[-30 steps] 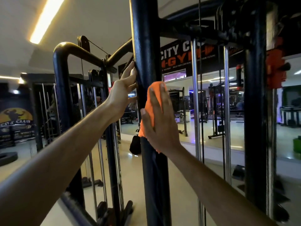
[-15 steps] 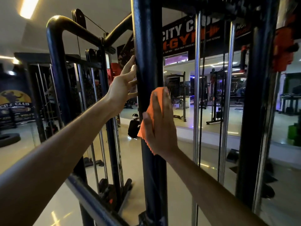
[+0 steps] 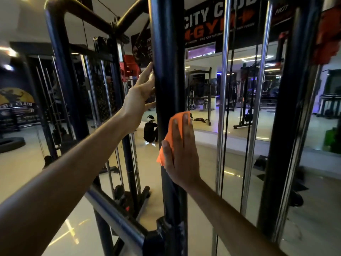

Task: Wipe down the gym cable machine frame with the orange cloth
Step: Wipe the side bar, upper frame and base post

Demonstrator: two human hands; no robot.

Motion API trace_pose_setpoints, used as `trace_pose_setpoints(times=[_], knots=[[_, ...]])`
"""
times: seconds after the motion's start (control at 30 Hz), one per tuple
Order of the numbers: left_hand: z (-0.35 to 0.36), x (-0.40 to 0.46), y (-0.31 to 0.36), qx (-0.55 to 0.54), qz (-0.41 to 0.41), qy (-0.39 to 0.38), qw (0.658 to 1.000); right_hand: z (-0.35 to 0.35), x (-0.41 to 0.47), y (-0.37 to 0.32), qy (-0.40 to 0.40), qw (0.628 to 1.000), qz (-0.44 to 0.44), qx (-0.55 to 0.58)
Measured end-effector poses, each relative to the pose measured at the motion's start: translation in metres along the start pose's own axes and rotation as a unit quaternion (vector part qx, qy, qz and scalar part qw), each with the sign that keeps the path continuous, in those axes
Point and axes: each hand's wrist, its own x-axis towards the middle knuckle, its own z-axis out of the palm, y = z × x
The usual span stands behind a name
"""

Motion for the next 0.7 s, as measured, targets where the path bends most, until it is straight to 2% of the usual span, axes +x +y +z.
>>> trace_pose_setpoints(times=[0.1, 0.23, 0.47, 0.53, 0.7], knots=[[0.005, -0.007, -0.005, -0.007, -0.019, 0.003, 1.0, -0.008, 0.049, -0.013, 0.05, 0.998, -0.002, 0.037], [0.007, -0.009, -0.003, -0.006, -0.024, 0.016, 1.0, -0.013, 0.088, -0.016, 0.072, 0.997, -0.014, 0.036], [0.021, -0.036, -0.035, 0.018, -0.059, 0.017, 0.998, 0.016, -0.054, 0.012, -0.009, 1.0, 0.019, 0.019], [0.023, -0.042, -0.038, 0.008, -0.071, 0.014, 0.997, 0.012, -0.039, 0.011, -0.008, 1.0, 0.003, 0.025], [0.024, -0.043, -0.034, -0.022, -0.088, 0.029, 0.995, -0.006, 0.054, -0.004, 0.058, 0.997, -0.02, 0.047]])
